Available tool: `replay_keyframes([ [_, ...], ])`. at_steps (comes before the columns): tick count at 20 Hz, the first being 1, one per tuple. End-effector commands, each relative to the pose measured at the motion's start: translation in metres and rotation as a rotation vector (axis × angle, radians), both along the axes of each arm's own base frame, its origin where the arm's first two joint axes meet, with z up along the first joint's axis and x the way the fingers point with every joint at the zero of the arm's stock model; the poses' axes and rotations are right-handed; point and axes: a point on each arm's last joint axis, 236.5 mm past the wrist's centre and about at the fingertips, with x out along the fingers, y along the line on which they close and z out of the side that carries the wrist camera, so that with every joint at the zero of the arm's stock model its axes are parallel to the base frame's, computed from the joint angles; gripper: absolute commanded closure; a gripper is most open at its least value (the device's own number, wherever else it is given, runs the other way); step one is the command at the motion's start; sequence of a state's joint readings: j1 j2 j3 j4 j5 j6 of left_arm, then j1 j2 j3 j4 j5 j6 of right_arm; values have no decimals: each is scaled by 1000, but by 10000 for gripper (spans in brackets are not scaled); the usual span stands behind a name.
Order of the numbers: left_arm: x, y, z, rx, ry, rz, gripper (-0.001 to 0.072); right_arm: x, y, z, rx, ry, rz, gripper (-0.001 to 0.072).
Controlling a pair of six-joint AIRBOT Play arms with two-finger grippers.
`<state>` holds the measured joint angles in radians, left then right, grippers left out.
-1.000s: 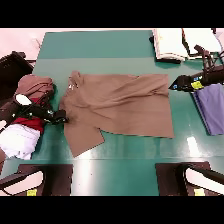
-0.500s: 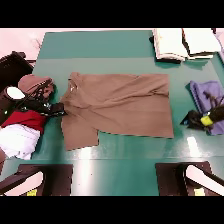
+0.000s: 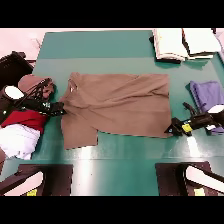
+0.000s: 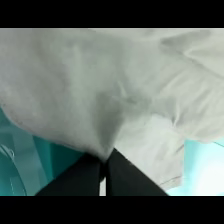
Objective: Fold the shirts.
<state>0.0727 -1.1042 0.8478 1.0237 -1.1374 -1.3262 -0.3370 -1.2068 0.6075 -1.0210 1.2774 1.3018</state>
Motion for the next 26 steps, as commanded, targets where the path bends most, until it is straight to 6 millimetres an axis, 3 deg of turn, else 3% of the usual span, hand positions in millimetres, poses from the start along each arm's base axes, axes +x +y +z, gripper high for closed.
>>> replay_keyframes([
  [1, 3, 0, 25, 4, -72, 0, 682, 31, 24, 26, -19, -130, 111, 669],
  [3, 8, 2, 74, 24, -194, -12, 682, 67, 23, 74, -63, -312, 135, 698],
  [4, 9, 3, 109, 34, -268, -9, 682, 84, 21, 111, -90, -426, 141, 699],
  [6, 9, 3, 189, 53, -464, -17, 682, 109, 17, 200, -154, -675, 148, 699],
  [8, -2, 1, 291, 58, -707, 5, 682, 117, 15, 301, -226, -943, 141, 699],
  [10, -30, 0, 388, 66, -944, 18, 682, 103, 17, 397, -292, -1187, 134, 699],
  [12, -71, -3, 469, 69, -1155, 28, 682, 77, 12, 473, -372, -1361, 91, 700],
  [14, -111, -1, 527, 76, -1321, 59, 683, 50, -1, 526, -466, -1475, 28, 700],
  [16, -137, 3, 564, 85, -1445, 94, 683, 30, -14, 557, -554, -1527, -13, 700],
  [18, -142, 7, 579, 84, -1501, 119, 683, 20, -26, 571, -626, -1519, -39, 700],
  [19, -134, 7, 574, 82, -1475, 117, 683, 22, -32, 571, -639, -1494, -52, 701],
  [21, -96, 6, 543, 76, -1341, 99, 683, 39, -42, 559, -620, -1428, -53, 701],
  [24, -9, 0, 451, 32, -1025, 49, 683, 93, -38, 505, -503, -1265, 35, 701],
  [26, 44, -3, 369, 2, -782, 21, 683, 136, -34, 434, -451, -1077, 109, 701],
])
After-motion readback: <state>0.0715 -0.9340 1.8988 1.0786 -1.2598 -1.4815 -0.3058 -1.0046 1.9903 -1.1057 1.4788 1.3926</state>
